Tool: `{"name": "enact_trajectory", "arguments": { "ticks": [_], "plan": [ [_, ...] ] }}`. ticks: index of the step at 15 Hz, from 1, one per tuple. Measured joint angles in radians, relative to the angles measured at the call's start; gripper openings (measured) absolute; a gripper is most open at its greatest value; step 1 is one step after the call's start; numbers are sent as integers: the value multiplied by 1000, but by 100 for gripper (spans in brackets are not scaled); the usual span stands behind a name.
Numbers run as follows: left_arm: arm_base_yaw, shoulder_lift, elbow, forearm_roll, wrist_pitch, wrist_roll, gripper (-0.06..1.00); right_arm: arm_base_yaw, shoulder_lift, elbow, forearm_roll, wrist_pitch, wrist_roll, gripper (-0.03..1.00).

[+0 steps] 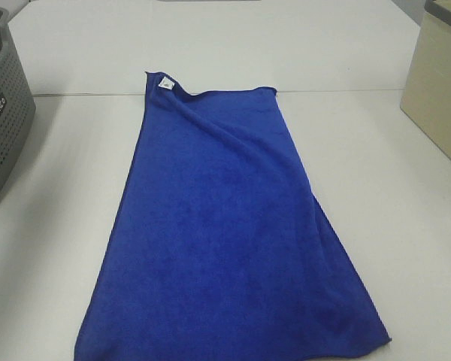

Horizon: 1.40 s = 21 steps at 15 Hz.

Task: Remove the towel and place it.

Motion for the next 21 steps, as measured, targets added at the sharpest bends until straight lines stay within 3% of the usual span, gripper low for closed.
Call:
{"name": "enact_trajectory", "arguments": {
  "ticks": [5,6,8,11,16,19,21],
  "plan": [
    [0,-409,313,16,-12,4,74,0,-355,328,2,2,8,78],
    [0,-574,416,25,-52,8,74,0,-515,478,2,4,24,78],
    [0,-724,517,34,-103,8,74,0,-690,593,2,5,34,78],
    [0,-934,649,35,-140,30,74,0,-908,703,2,-9,8,78],
    [0,-1178,833,35,-99,101,74,0,-1166,845,2,-21,-19,78],
    [0,-1297,896,17,-85,66,74,0,-1234,899,-1,-26,-19,78],
    [0,-1361,932,7,-100,22,74,0,-1234,925,-3,-81,-19,78]
  ]
}}
